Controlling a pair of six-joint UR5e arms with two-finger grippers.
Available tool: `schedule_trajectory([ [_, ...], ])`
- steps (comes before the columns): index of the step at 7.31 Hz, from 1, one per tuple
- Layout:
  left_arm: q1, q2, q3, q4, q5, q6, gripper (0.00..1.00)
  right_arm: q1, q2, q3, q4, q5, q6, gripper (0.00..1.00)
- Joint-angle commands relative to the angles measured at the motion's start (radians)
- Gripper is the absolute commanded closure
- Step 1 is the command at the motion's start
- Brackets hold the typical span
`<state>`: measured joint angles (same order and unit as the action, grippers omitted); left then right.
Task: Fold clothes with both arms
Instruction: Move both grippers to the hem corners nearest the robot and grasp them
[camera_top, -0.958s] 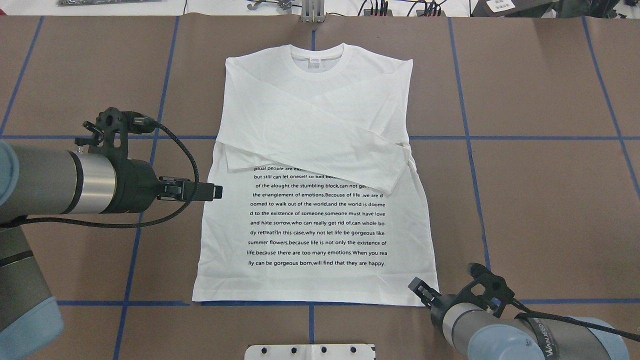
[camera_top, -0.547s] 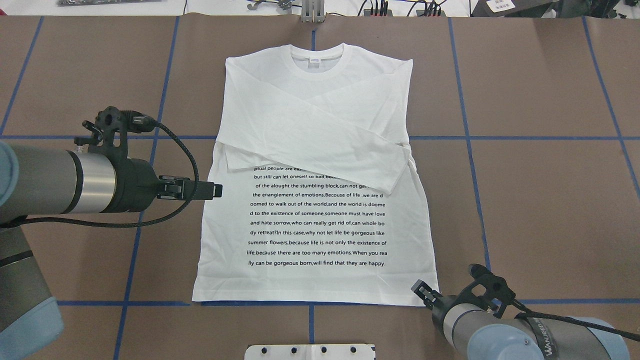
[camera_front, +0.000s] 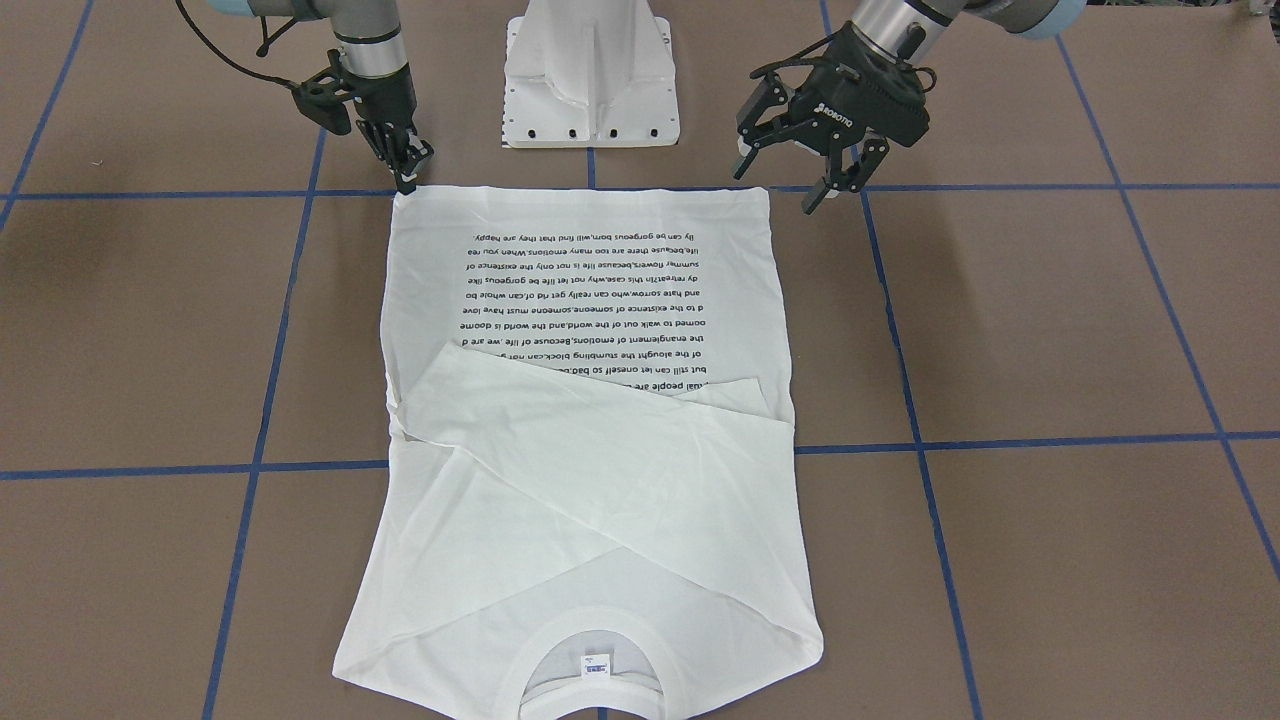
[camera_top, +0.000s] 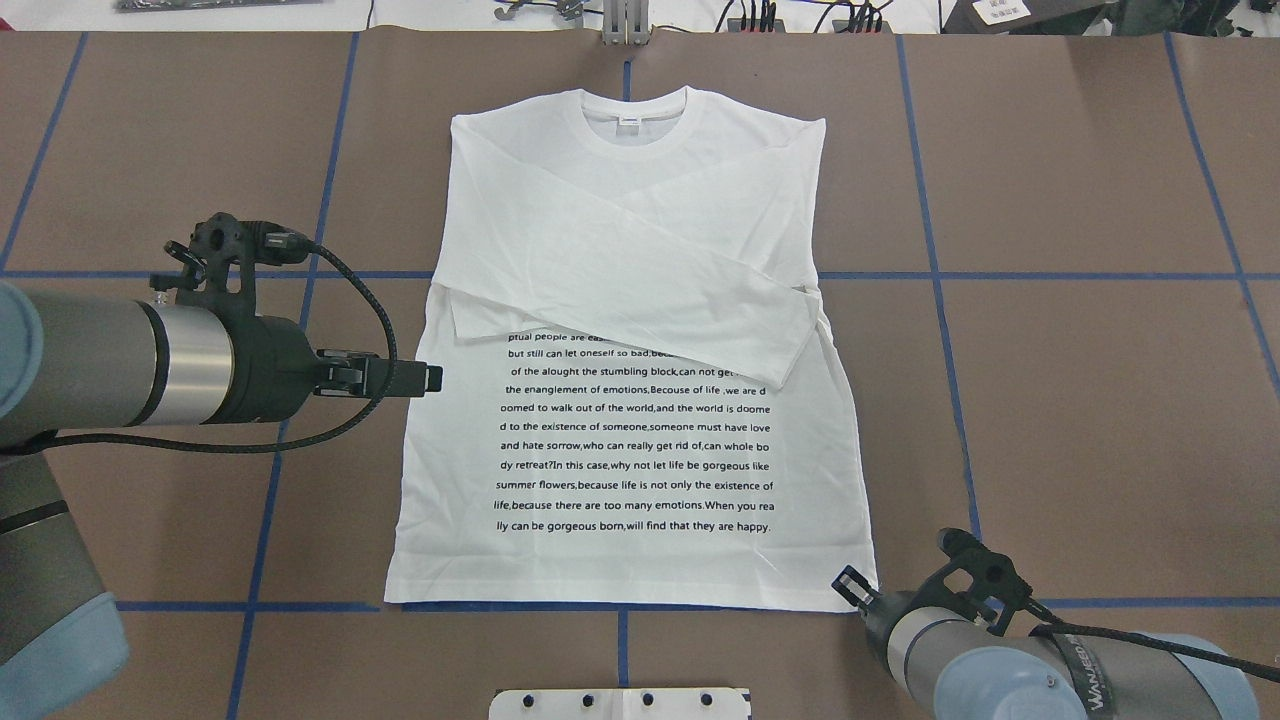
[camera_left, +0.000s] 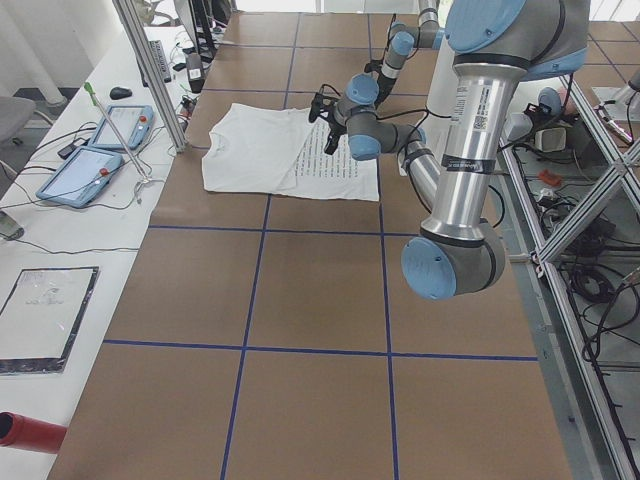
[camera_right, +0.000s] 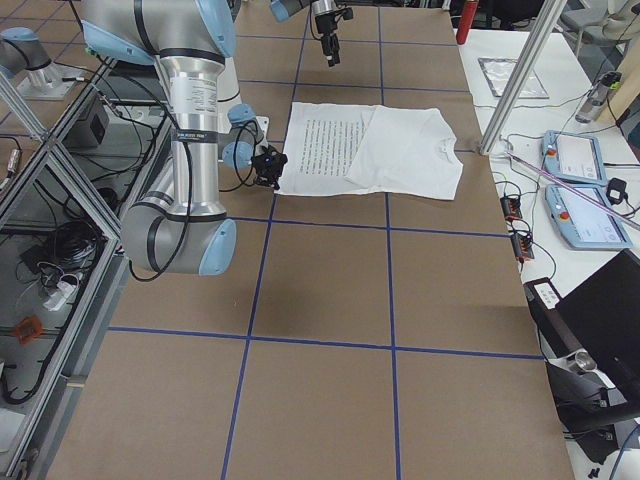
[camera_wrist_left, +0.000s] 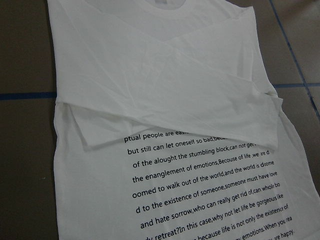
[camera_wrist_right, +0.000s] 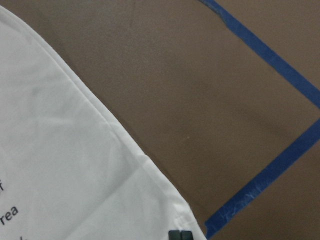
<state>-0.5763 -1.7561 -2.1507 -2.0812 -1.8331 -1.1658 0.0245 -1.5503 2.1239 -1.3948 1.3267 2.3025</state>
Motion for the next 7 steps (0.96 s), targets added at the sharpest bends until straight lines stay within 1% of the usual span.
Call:
schedule_trajectory([
  [1, 0.013, -0.002, 0.002, 0.004, 0.003, -0.085, 0.06, 0.003, -0.005, 0.042, -0.013, 0.000, 0.000, 1.00],
  [2, 0.030, -0.003, 0.000, 0.010, 0.002, -0.162, 0.07, 0.000, -0.002, 0.082, -0.089, 0.005, 0.000, 1.00],
  [3, 0.092, 0.024, 0.009, 0.050, 0.021, -0.235, 0.11, -0.003, 0.001, 0.103, -0.102, 0.014, 0.000, 1.00],
  [4, 0.163, 0.053, 0.040, 0.081, 0.091, -0.256, 0.11, -0.006, 0.003, 0.102, -0.102, 0.014, 0.000, 1.00],
  [5, 0.191, 0.047, 0.123, 0.072, 0.133, -0.265, 0.11, -0.008, 0.003, 0.103, -0.102, 0.016, 0.000, 1.00],
  [6, 0.254, 0.015, 0.170, 0.076, 0.138, -0.344, 0.13, -0.009, 0.007, 0.102, -0.102, 0.016, -0.002, 1.00],
  [7, 0.272, 0.014, 0.169, 0.079, 0.138, -0.368, 0.15, -0.012, 0.009, 0.102, -0.101, 0.016, -0.002, 1.00],
])
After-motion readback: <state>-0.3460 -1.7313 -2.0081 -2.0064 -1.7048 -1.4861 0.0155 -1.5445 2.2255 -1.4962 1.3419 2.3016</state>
